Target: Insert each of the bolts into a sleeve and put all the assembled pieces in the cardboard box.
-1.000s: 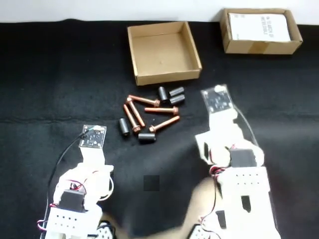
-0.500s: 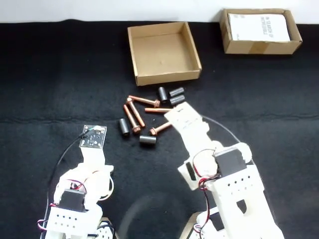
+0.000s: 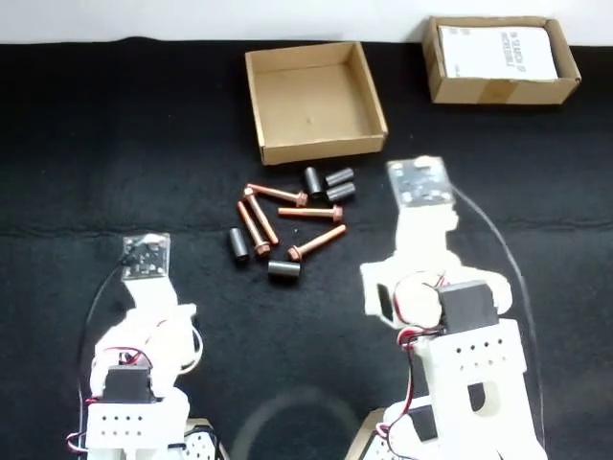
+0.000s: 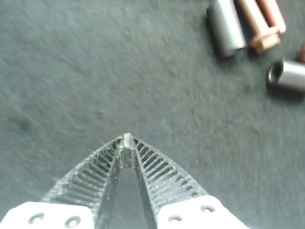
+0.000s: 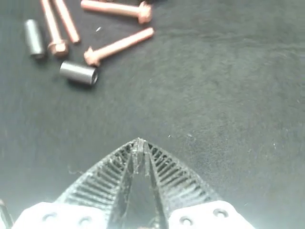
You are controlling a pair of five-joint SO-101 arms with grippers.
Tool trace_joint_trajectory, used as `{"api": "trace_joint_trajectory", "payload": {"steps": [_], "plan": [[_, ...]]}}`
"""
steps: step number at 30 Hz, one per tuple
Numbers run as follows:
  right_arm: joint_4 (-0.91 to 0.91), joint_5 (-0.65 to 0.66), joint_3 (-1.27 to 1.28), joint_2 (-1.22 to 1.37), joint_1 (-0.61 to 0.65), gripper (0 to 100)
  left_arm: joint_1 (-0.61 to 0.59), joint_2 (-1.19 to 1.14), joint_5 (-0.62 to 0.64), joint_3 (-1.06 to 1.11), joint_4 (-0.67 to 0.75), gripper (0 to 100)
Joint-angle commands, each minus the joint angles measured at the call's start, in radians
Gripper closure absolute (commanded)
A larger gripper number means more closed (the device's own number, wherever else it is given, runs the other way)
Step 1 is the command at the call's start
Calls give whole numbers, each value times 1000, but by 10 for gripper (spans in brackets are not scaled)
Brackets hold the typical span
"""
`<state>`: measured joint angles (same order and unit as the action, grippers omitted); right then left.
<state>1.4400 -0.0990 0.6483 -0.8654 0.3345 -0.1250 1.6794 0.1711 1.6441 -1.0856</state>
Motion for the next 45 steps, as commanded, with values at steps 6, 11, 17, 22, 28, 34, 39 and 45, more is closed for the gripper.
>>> {"api": "trace_joint_trajectory", "payload": {"steps": [6, 11, 17, 22, 28, 34, 39, 45], "plan": [[30, 15, -73, 2, -41, 989, -79, -12, 0, -303, -147, 928], [99, 161, -243, 124, -64, 989, -77, -12, 31, -380, -192, 885], [248, 181, -611, 426, -56, 989, -76, -200, 133, -478, -127, 885], [320, 333, -883, 659, 7, 955, -73, -518, 261, -639, 9, 882], [321, 486, -1007, 863, 19, 821, -74, -829, 509, -704, 255, 881], [320, 565, -1148, 1087, 19, 829, -76, -955, 678, -547, 585, 880], [318, 663, -1360, 1330, 19, 829, -84, -975, 684, -349, 875, 880], [278, 724, -1641, 1650, 19, 829, -88, -1081, 565, -268, 1180, 880]]}}
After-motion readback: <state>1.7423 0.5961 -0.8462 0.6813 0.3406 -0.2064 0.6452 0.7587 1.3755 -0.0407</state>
